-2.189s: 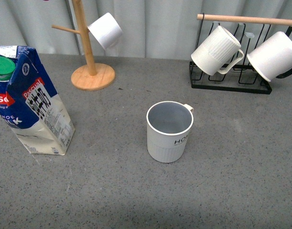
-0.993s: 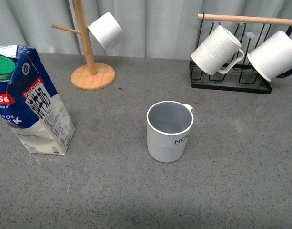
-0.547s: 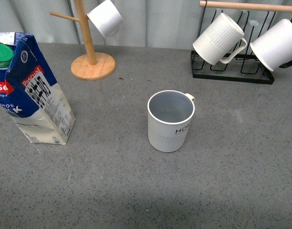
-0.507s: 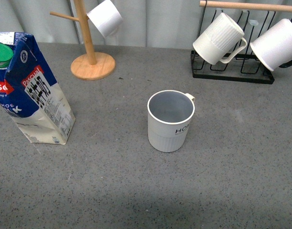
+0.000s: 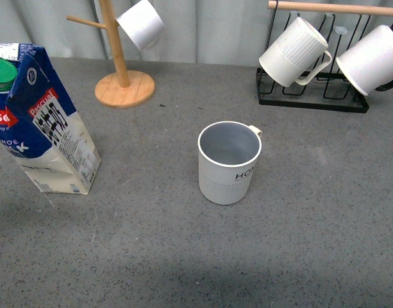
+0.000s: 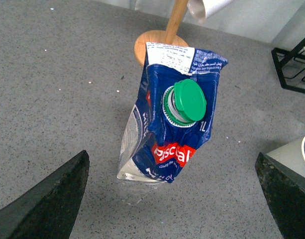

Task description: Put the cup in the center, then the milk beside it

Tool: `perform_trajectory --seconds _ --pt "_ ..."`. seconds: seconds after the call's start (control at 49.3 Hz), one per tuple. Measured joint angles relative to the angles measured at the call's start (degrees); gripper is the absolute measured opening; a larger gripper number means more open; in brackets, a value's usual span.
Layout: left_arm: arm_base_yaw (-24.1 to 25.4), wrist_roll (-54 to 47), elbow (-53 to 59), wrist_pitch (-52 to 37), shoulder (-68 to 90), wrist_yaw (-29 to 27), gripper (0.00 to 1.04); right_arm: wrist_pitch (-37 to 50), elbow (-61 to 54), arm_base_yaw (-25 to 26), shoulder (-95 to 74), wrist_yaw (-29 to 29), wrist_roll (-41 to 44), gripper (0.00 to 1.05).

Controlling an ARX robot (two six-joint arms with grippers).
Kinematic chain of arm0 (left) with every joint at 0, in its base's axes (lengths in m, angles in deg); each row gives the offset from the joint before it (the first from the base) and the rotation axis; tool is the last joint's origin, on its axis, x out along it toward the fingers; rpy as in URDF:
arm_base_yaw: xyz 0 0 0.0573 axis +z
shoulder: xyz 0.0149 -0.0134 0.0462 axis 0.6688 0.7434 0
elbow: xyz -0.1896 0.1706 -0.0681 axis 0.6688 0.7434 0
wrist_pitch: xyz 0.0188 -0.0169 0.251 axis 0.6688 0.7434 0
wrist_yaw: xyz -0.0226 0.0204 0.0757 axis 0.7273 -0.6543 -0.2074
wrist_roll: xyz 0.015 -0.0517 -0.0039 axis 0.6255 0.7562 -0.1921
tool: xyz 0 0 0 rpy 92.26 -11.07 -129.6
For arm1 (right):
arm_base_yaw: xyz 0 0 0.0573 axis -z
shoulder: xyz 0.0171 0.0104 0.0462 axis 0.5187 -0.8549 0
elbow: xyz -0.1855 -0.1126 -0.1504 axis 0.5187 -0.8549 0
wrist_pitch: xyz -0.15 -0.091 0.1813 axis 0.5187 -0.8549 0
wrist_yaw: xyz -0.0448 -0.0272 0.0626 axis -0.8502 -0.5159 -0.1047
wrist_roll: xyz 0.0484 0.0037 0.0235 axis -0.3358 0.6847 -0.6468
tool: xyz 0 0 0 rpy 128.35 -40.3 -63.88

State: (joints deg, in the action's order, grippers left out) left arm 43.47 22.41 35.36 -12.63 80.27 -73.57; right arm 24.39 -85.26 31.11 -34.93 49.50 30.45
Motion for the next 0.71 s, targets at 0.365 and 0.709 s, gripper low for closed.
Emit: perform_trajectory --seconds 0.365,0.709 --pt "-2.2 -2.7 -3.6 -1.2 9.1 4.0 0.98 0.0 0.0 0.0 0.0 0.0 0.0 0.95" --pt "-2.8 -4.7 -6.0 -4.0 17.3 2.4 0.98 0.0 0.0 0.0 0.0 0.0 0.0 0.95"
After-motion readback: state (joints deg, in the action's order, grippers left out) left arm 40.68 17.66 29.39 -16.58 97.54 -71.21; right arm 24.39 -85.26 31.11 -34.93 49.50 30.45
